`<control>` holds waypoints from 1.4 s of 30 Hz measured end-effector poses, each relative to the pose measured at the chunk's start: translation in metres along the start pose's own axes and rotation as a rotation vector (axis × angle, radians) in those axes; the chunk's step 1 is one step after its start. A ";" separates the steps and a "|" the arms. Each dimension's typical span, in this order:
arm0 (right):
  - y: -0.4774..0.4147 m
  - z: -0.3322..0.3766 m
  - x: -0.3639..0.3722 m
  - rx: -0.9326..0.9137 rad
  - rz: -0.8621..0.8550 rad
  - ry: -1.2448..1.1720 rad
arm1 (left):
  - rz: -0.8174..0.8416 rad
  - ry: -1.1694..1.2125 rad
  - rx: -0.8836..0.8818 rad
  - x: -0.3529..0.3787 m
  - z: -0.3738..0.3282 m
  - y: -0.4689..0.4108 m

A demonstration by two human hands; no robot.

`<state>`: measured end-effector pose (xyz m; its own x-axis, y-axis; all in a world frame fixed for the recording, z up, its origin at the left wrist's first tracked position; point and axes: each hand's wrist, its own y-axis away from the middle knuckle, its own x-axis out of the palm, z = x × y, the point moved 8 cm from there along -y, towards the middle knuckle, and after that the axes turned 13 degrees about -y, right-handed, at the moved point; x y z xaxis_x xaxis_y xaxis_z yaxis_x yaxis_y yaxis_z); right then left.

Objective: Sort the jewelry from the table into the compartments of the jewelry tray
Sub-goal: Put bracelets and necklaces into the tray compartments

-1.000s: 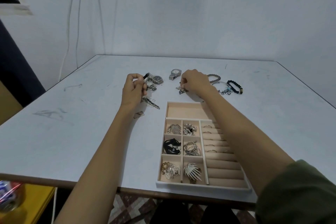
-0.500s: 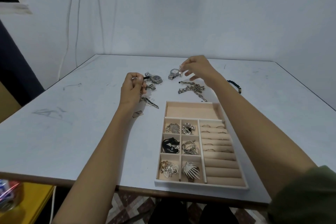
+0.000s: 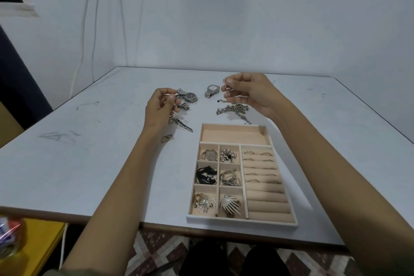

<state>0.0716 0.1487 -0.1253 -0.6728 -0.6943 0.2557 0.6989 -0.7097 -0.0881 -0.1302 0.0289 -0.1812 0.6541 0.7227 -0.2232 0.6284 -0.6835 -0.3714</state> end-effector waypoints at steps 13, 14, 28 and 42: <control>0.070 -0.013 0.002 0.076 0.073 -0.164 | 0.034 -0.037 0.033 -0.001 -0.001 0.001; 0.073 -0.013 0.001 0.072 0.071 -0.169 | 0.036 -0.039 0.030 -0.002 -0.001 0.001; 0.086 -0.016 0.000 0.015 0.013 -0.134 | 0.062 -0.064 0.029 -0.002 -0.009 0.008; 0.085 -0.019 -0.010 0.021 -0.027 -0.114 | 0.033 0.144 0.059 -0.002 -0.050 0.024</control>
<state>0.1332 0.0936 -0.1532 -0.6600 -0.6561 0.3659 0.6868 -0.7244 -0.0602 -0.0955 0.0057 -0.1442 0.7303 0.6748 -0.1064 0.5824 -0.6965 -0.4191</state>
